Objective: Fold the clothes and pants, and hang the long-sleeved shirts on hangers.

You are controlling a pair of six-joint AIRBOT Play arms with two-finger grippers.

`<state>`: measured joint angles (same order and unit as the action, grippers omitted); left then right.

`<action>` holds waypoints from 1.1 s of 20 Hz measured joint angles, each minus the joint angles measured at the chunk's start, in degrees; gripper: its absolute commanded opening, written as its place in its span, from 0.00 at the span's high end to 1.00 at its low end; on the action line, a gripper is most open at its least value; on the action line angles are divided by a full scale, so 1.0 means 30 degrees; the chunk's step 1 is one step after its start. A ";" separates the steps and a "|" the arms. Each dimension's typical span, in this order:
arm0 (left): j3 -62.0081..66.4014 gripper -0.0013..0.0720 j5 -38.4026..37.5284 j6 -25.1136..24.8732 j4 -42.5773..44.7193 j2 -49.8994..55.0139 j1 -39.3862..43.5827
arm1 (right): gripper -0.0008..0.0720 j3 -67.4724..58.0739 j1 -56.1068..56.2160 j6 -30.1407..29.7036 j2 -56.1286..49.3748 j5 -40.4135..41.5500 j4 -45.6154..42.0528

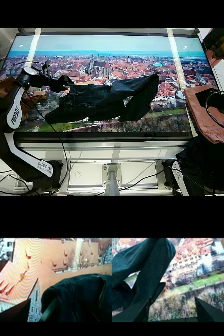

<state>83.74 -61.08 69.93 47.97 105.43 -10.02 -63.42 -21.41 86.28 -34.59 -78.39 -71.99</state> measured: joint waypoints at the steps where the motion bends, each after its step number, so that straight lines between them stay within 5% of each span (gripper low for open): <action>1: 0.0051 0.05 0.0073 -0.0437 -0.0255 0.0262 0.0058 | 0.17 0.0000 0.0000 0.0000 -0.0007 -0.0007 0.0029; 7: 0.0153 0.25 0.0291 -0.3417 -0.2069 0.1027 0.0831 | 0.17 0.0000 0.0000 -0.0007 -0.0022 -0.0022 0.0430; 10: 0.0153 0.64 0.0219 -0.4903 -0.2463 0.1122 0.1297 | 0.17 0.0000 0.0000 -0.0007 -0.0022 -0.0022 0.0539; 13: 0.0153 0.86 0.0197 -0.5559 -0.2601 0.1122 0.1464 | 0.17 0.0000 0.0000 -0.0007 -0.0022 -0.0022 0.0605; 22: 0.0306 0.90 0.0168 -0.6513 -0.4466 -0.1100 0.0474 | 0.17 0.1027 0.0000 -0.0029 -0.0036 -0.0182 0.1698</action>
<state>84.66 -60.58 50.39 34.57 102.13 -8.60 -60.34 -21.41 86.19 -34.70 -78.94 -66.89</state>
